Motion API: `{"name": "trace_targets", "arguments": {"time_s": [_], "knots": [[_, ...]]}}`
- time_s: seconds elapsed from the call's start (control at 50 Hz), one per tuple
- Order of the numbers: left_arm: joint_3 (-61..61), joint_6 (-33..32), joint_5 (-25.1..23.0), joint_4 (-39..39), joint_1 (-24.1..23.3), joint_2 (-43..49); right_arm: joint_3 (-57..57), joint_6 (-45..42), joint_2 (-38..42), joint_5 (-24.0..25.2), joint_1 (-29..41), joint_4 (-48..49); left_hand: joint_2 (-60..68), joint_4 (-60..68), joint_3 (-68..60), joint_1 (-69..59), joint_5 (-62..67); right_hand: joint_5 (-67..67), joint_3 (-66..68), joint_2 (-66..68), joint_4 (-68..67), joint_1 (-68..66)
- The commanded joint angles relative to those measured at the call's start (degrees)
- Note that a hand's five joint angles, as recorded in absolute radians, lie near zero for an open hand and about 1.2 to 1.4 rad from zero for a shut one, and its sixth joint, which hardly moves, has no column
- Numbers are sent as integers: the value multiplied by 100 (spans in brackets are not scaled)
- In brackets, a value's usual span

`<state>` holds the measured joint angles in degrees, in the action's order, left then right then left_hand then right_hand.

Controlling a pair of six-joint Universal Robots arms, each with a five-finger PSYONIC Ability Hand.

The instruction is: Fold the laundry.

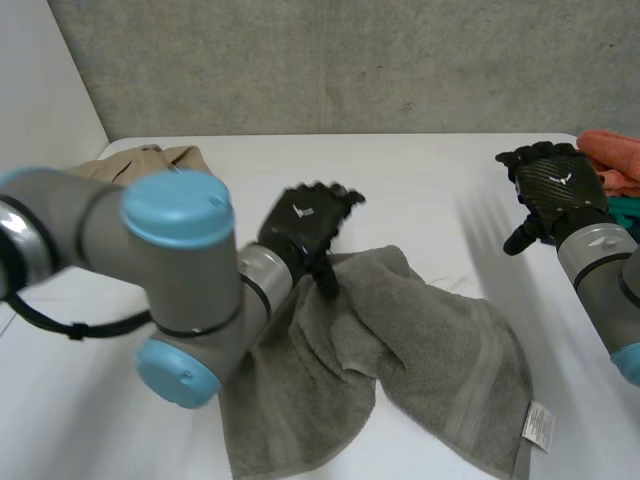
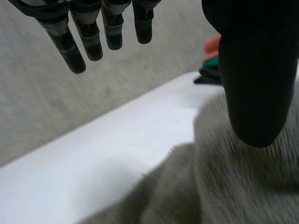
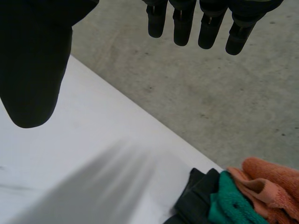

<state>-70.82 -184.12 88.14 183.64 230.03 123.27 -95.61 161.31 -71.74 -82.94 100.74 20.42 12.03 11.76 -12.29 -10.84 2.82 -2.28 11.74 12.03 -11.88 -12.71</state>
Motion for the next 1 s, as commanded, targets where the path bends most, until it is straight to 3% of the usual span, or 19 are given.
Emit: {"name": "trace_targets", "arguments": {"time_s": [0.02, 0.16, 0.26, 0.36, 0.5, 0.58, 0.6, 0.72, 0.84, 1.0], "knots": [[-827, 60, 212, -443, 235, -1568, 121, -20, -639, 14, 323, -1609, -203, -176, 229, 84, -282, 228, -174, -203, 188, 271], [-2496, -10, 212, -584, 524, -2606, -62, 76, -1061, 312, 613, -3332, -203, -176, 229, 84, -282, -58, 111, 82, -97, -14], [-3499, -115, 160, -655, 832, -2879, -502, 50, -1211, 735, 657, -3484, -203, -176, 229, 84, -282, -142, 196, 166, -181, -98], [-4158, -89, -7, -515, 1148, -2739, -968, -187, -1115, 849, 675, -3089, -203, -176, 229, 84, -282, -747, 801, 771, -786, -703], [-4423, 60, -157, -294, 1123, -2510, -1487, -161, -790, 849, 789, -1921, 674, 701, -648, -793, 594, -2697, 2751, 2721, -2736, -2653], [-4537, 157, -148, -233, 973, -2545, -1601, -55, -526, 770, 798, -1173, 995, 1022, -969, -1115, 916, -5418, 5472, 5442, -5458, -5375], [-4581, 174, -131, -233, 903, -2615, -1610, -38, -430, 709, 789, -876, 1245, 1272, -1219, -1365, 1166, -6759, 6813, 6783, -6798, -6715], [-4809, 113, -69, -241, 639, -3054, -1531, -55, -165, 314, 762, -153, 1450, 1477, -1424, -1569, 1370, -6772, 6826, 6797, -6812, -6729], [-5055, -211, -25, -312, 279, -3231, -1312, -47, 19, 85, 929, -205, 1450, 1477, -1424, -1569, 1370, -6772, 6826, 6797, -6812, -6729], [-5179, -836, 221, -224, 209, -2941, -1268, -47, 37, 23, 1140, -214, 1450, 1477, -1424, -1569, 1370, -6772, 6826, 6797, -6812, -6729]]}}
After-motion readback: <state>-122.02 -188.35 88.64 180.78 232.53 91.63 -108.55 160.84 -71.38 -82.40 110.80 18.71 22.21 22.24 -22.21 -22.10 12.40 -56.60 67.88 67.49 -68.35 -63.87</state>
